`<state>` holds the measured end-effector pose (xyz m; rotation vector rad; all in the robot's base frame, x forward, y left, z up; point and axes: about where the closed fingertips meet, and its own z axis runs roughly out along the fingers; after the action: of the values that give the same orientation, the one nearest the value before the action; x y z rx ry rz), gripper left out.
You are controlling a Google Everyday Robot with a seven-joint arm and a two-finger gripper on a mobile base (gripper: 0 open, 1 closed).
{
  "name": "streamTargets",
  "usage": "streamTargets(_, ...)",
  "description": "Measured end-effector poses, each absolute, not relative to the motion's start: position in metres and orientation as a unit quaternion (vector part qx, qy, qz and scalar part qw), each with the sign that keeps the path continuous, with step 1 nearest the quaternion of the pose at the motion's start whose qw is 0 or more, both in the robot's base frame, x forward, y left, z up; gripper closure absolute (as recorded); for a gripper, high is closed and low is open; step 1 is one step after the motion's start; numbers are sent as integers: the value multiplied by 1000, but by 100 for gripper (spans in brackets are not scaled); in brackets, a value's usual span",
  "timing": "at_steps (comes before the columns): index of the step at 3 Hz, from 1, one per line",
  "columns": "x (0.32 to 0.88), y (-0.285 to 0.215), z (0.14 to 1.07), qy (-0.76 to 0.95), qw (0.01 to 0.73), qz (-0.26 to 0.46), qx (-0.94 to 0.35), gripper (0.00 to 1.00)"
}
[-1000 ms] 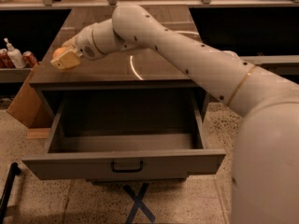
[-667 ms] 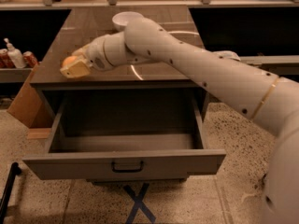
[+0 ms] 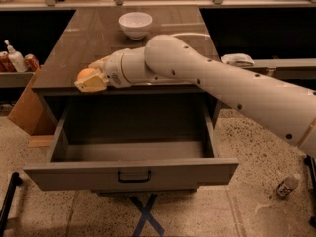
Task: Place orange into top drawer
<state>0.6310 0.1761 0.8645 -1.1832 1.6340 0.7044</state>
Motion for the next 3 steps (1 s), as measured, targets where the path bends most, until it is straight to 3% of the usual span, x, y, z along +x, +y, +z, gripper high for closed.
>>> streamTargets(2, 583, 153, 872, 660, 497, 315, -467, 100)
streamTargets(3, 556, 137, 853, 676, 468, 328, -464, 100)
